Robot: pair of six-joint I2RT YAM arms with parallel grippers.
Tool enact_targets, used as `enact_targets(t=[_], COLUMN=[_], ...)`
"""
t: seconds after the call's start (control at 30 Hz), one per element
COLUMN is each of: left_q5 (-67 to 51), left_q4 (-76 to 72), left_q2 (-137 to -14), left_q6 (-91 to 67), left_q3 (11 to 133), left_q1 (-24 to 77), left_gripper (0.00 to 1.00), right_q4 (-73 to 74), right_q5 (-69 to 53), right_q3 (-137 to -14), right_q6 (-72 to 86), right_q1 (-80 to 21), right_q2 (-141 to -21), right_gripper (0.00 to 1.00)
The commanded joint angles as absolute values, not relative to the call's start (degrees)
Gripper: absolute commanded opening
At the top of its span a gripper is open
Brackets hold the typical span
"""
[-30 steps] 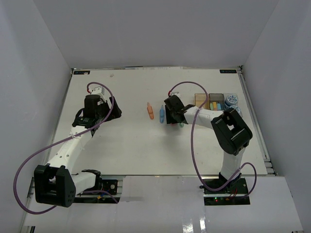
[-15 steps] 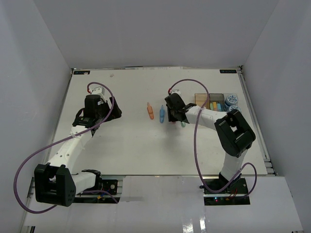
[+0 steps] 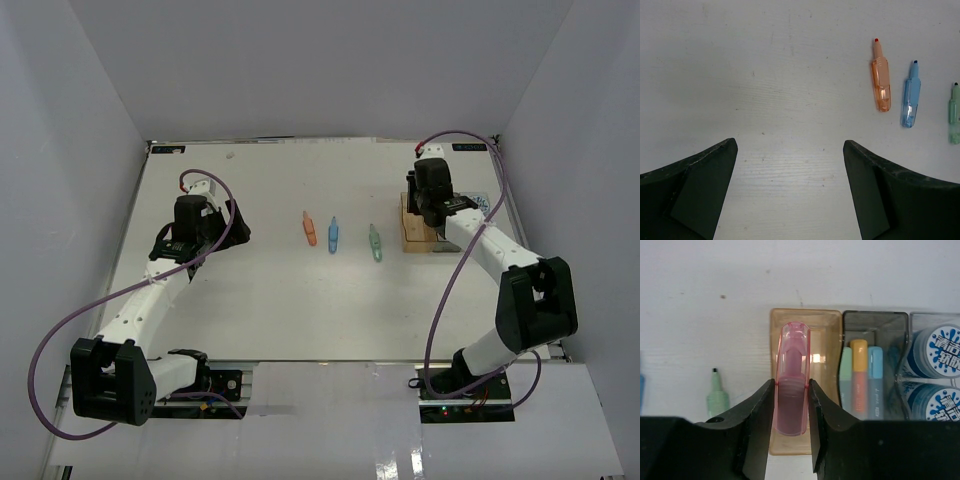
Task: Sort the stationery into containers
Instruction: Place the stationery in the storage box, then pick up the pen from the center of the board.
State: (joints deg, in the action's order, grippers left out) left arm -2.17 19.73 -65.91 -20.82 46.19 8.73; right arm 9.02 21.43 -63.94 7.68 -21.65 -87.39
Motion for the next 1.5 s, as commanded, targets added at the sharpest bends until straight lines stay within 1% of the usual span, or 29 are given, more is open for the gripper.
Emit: enact_targets(t=[0.0, 0.03, 0.17, 0.3, 0.33, 0.37, 0.43, 0.5, 0.6, 0.73, 0.83, 1.0, 1.2, 1.3, 1.47], left_q5=[-2.63, -2.55, -2.37, -2.46, -2.63, -2.64, -2.64, -2.64, -2.64, -2.64, -2.72, -2.72, -2.46, -2.37, -2.37], left_q4=[19.78, 19.86, 19.86, 19.78, 19.86, 19.86, 19.86, 19.86, 19.86, 19.86, 19.78, 19.86, 19.78, 19.86, 19.86], left_q2=[-65.13, -65.13, -65.21, -65.21, -65.21, -65.21, -65.21, -65.21, -65.21, -65.21, -65.3, -65.39, -65.39, -65.48, -65.57], left_q6=[-20.57, -20.57, -20.57, -20.65, -20.65, -20.65, -20.65, -20.74, -20.74, -20.74, -20.83, -20.92, -20.92, -20.92, -20.83], left_q3=[46.14, 46.14, 46.06, 46.05, 46.05, 46.14, 46.14, 46.14, 46.14, 46.14, 46.14, 46.05, 45.97, 46.05, 46.05], left_q1=[8.52, 8.53, 8.53, 8.53, 8.53, 8.44, 8.44, 8.53, 8.44, 8.53, 8.44, 8.44, 8.53, 8.44, 8.44], left_gripper=[0.98, 0.98, 0.98, 0.98, 0.98, 0.98, 0.98, 0.98, 0.98, 0.98, 0.98, 0.98, 0.98, 0.98, 0.98], right_q4=[8.96, 9.05, 9.23, 9.4, 9.93, 10.98, 11.95, 12.57, 11.34, 8.72, 5.29, 3.17, 0.7, -1.49, -2.2], right_q5=[17.76, 15.4, 15.12, 15.56, 15.47, 15.21, 14.68, 12.93, 11.69, 12.39, 12.92, 17.04, 18.37, 19.33, 19.87], right_q3=[-62.67, -62.75, -62.93, -63.02, -63.28, -63.54, -63.81, -63.29, -59.95, -54.77, -50.63, -48.25, -47.99, -47.9, -48.51], right_q6=[3.78, 3.43, 3.6, 3.78, 3.78, 3.69, 3.78, 4.57, 5.71, 8.77, 11.76, 13.97, 14.94, 15.38, 15.56], right_q1=[-18.2, -16.8, -15.38, -15.2, -15.12, -15.2, -15.38, -15.91, -19.32, -27.83, -31.9, -34.54, -34.72, -34.63, -34.63], right_q2=[-88.68, -89.9, -92.02, -92.02, -91.5, -91.23, -89.83, -87.38, -83.69, -80.78, -80.33, -85.24, -91.22, -93.51, -96.93], right_gripper=[0.32, 0.34, 0.4, 0.58, 0.59, 0.63, 0.64, 0.64, 0.65, 0.65, 0.64, 0.64, 0.64, 0.63, 0.58])
